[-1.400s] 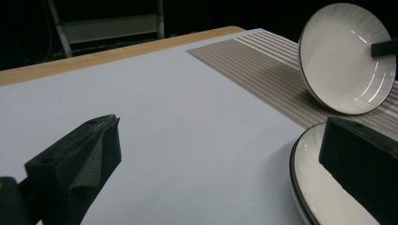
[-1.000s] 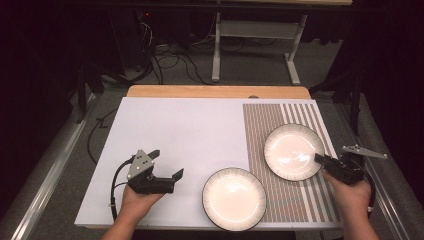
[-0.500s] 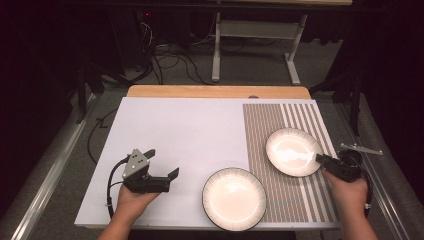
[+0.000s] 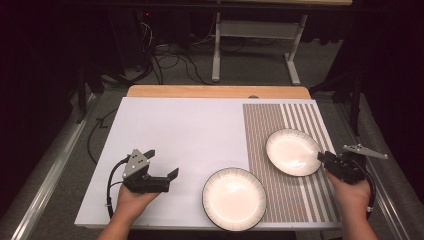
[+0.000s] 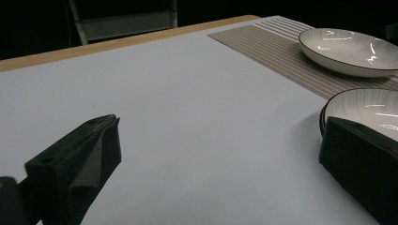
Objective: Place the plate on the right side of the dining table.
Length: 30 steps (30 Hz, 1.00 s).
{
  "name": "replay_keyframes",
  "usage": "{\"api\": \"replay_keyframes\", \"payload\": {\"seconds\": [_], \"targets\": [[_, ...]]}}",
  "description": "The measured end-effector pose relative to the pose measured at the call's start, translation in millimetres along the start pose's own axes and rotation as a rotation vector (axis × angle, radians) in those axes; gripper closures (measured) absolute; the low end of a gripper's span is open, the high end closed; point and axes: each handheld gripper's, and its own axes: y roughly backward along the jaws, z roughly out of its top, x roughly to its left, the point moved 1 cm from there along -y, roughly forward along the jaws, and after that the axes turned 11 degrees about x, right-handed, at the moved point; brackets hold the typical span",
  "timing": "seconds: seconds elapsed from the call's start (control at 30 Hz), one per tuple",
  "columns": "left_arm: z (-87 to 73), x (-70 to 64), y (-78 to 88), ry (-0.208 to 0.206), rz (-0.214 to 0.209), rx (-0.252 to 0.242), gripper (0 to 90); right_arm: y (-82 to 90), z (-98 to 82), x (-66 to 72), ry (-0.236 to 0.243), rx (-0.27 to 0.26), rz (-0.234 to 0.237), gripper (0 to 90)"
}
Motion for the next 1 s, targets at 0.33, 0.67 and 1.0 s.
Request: {"api": "replay_keyframes", "payload": {"seconds": [0.33,0.67,1.0], "targets": [[1.9,-2.6,3.0,0.011,-0.008,-0.016,0.1,26.4,4.3,49.3,0.159,-0.140,0.127,46.0],[4.9,-4.9,10.0,0.004,-0.017,-0.032,0.1,32.9,-1.4,100.7,0.310,-0.216,0.252,15.8],[7.1,-8.3,15.1,-0.007,-0.019,-0.060,0.1,38.1,-10.6,131.0,0.360,-0.250,0.315,0.4]]}}
